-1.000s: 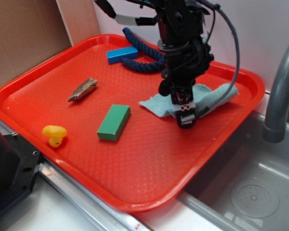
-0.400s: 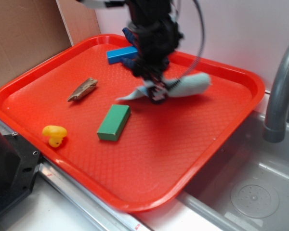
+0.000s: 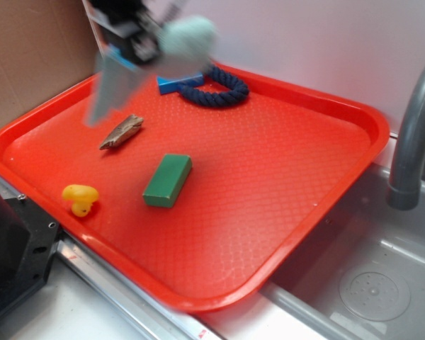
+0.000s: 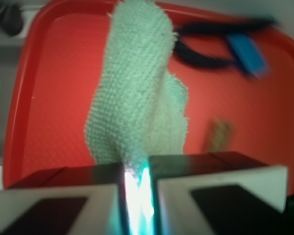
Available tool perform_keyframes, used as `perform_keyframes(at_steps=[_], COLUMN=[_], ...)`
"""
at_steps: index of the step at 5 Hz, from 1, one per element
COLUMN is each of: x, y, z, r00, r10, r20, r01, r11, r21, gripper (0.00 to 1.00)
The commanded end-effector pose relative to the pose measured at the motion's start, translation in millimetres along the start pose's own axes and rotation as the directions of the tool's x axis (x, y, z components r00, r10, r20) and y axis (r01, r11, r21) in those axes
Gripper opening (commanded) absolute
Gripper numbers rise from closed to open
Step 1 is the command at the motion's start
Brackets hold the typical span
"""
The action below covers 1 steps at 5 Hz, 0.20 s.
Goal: Grab the blue cloth.
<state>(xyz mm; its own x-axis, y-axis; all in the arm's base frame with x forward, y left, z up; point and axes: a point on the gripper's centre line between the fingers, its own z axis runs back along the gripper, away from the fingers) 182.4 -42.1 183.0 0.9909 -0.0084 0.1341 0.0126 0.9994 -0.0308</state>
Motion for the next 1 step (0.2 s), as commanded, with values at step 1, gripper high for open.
perform_keyframes(at_steps=[1], x=[8.6], y=[15.5], z=[87.1], r00=[0.939], r10=[0.343], r20=[0.006], r01=[-0.343], r11=[0.939], r21=[-0.006], gripper=[0.0])
